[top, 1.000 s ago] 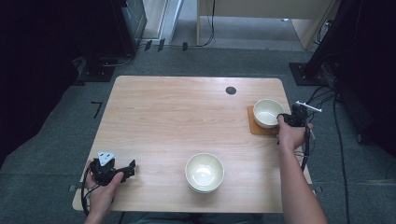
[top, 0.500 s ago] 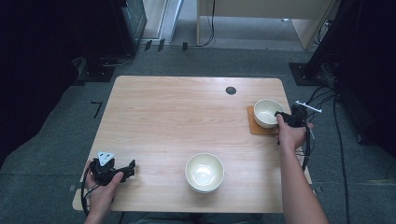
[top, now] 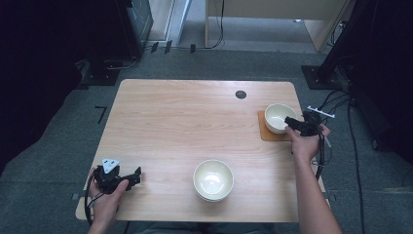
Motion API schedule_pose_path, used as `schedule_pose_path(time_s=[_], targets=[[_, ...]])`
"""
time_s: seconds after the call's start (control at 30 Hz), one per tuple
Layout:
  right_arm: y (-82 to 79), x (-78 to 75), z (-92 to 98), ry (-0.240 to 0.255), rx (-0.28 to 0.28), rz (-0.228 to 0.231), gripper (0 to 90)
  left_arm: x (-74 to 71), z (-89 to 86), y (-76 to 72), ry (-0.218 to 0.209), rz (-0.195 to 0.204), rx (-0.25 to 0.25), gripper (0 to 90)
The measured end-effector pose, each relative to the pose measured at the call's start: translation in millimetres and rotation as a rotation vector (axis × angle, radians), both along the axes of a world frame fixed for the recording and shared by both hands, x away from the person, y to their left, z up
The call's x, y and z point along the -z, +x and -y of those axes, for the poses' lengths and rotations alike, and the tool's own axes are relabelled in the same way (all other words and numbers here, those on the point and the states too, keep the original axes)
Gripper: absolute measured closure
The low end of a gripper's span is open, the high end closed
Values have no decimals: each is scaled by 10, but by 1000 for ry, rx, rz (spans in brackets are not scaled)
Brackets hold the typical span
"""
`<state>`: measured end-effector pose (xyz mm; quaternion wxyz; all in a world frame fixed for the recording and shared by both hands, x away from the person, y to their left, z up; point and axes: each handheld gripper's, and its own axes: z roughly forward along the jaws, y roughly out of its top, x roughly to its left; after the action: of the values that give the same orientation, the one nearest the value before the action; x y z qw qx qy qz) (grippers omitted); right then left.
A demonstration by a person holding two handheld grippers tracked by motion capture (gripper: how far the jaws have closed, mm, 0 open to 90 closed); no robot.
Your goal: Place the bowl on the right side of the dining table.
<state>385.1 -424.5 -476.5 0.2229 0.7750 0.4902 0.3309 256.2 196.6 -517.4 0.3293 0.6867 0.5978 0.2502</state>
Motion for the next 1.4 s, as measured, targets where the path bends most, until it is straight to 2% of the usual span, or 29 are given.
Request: schedule_pose_path(time_s=[0.07, 0.1, 0.27, 0.43, 0.57, 0.93, 1.4], targets=[[-38, -9, 0, -11, -2, 11, 264, 0, 1, 0, 1, 1, 0, 0], [-58, -11, 4, -21, -6, 22, 243, 0, 1, 0, 1, 1, -1, 0], [-142, -28, 15, -3, -42, 87, 99, 0, 2, -1, 2, 1, 0, 0], [-213, -40, 9, -6, -79, 115, 2, 0, 0, -1, 1, 0, 3, 0], [-278, -49, 13, 6, -90, 128, 0, 0, 2, -2, 0, 1, 4, 0], [-468, -43, -16, -36, -97, 157, 0, 1, 3, -1, 1, 0, 4, 0], [-664, 39, -71, -38, -124, 145, 0, 1, 4, 0, 1, -2, 3, 0]])
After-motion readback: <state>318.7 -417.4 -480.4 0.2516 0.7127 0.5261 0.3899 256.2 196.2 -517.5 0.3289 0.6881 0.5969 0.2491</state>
